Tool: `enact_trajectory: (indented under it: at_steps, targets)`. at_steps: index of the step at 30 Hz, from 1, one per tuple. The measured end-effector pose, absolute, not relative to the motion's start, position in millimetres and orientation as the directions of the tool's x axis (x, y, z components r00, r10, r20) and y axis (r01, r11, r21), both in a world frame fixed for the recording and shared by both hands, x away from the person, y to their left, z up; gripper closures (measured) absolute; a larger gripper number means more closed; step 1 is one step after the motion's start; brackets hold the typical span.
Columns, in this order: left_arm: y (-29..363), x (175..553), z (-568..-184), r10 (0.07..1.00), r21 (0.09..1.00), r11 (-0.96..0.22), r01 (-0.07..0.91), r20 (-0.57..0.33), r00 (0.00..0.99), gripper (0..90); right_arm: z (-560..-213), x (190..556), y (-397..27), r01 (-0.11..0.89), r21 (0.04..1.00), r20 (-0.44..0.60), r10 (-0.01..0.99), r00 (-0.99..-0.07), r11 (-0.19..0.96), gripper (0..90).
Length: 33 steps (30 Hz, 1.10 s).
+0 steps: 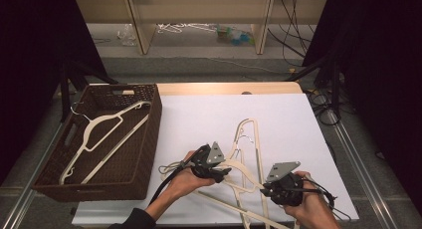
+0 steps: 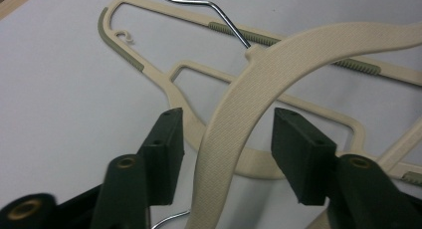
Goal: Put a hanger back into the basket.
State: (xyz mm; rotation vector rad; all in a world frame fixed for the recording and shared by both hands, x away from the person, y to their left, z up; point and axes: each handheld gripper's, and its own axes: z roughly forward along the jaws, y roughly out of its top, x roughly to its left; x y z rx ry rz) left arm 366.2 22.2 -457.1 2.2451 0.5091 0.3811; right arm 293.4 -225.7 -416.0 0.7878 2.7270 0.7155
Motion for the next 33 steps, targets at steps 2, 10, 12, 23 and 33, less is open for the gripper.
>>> enact_trajectory:
  at_steps: [2,10,12,23,33]
  targets:
    - [23,367,-457,0.462,0.754,-0.614,0.232,0.105,0.881,52.7,-416,293,-226,0.438,0.511,-0.073,0.545,-0.835,0.74,80.2]
    - [31,367,-446,0.396,0.753,-0.635,0.174,0.124,0.91,65.0,-416,296,-228,0.393,0.523,-0.096,0.511,-0.854,0.756,80.3]
    - [34,365,-442,0.379,0.745,-0.648,0.16,0.133,0.916,66.7,-414,294,-228,0.391,0.52,-0.096,0.507,-0.857,0.759,80.4]
    - [50,351,-417,0.319,0.741,-0.665,0.097,0.165,0.933,73.7,-409,300,-240,0.38,0.616,-0.088,0.539,-0.838,0.69,61.1]
    - [65,338,-401,0.331,0.797,-0.587,0.145,0.072,0.941,84.4,-388,300,-251,0.33,0.753,-0.108,0.602,-0.791,0.569,45.4]
